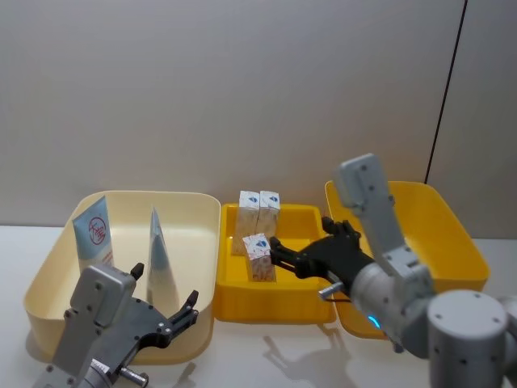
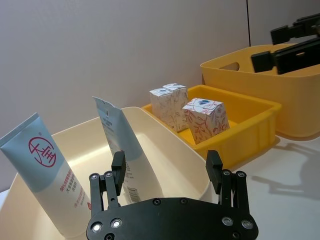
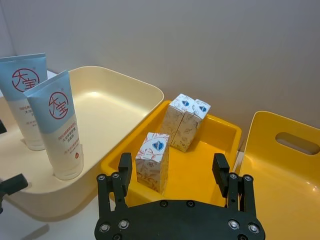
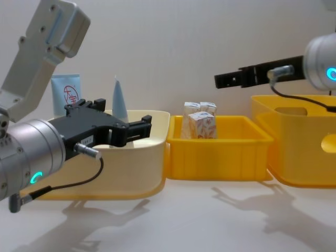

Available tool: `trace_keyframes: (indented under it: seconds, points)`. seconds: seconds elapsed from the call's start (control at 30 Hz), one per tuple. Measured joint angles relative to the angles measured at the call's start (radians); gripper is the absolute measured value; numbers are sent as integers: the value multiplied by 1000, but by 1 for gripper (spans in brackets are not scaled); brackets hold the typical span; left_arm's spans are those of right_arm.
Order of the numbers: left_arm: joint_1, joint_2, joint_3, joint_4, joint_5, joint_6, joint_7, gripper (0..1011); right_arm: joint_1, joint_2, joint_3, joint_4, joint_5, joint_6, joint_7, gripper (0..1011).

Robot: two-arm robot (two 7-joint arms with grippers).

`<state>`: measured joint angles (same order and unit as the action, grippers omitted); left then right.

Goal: Bimanual collaborative sorting of washing and personal care products

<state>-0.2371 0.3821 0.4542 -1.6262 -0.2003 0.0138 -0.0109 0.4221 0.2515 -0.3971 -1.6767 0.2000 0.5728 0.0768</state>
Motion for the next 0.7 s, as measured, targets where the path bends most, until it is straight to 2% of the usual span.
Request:
trace_keyframes:
  seconds: [0.33,0.7]
  points:
    - [0,0,0,0,0,0,0,1000,108,-63,-45,130,-32,66,-9,1000]
    - [0,0,0,0,0,0,0,1000,172,-110,-65,239,-54,108,-20,1000]
